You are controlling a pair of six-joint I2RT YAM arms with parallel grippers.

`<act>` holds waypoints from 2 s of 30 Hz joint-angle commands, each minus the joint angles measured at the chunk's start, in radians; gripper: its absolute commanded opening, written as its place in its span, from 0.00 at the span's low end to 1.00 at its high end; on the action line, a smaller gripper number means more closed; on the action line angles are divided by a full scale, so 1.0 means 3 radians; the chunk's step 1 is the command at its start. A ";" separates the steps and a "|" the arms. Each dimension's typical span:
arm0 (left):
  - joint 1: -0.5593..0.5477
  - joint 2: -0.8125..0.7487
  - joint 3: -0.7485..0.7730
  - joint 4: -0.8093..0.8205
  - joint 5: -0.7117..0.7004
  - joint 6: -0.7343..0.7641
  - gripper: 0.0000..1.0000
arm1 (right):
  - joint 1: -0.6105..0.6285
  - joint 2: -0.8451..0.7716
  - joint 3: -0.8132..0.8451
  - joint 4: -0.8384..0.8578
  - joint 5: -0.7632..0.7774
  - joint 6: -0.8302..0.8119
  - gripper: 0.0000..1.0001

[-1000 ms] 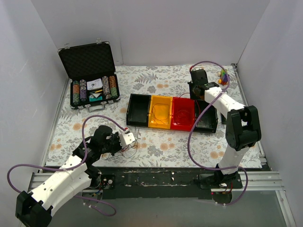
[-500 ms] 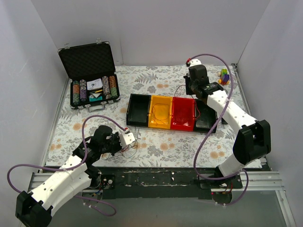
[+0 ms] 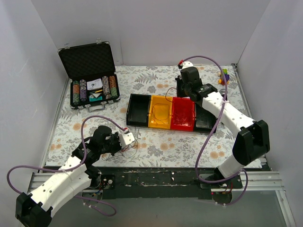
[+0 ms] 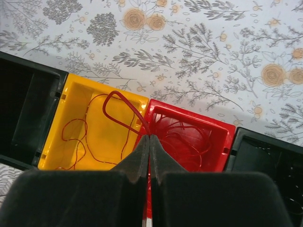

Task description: Untangle the cables

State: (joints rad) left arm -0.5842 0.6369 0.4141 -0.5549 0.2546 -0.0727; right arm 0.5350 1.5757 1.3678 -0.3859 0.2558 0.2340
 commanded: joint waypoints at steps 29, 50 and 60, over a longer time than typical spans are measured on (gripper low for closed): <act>0.0035 -0.0078 -0.0056 -0.0007 0.0102 -0.0039 0.05 | -0.0326 -0.0425 -0.0979 0.0555 0.0032 0.0447 0.01; 0.0055 -0.0037 0.0107 0.0009 0.0220 -0.0105 0.15 | -0.0290 0.0203 -0.0806 0.0177 0.0093 0.0447 0.01; 0.0056 -0.0006 0.0332 -0.0012 0.0399 -0.0177 0.22 | -0.0219 0.0000 -0.0582 -0.0079 0.0528 0.0437 0.21</act>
State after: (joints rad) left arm -0.5716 0.6380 0.4591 -0.5632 0.3302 -0.1059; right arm 0.4656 1.6440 1.1236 -0.3763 0.3496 0.3641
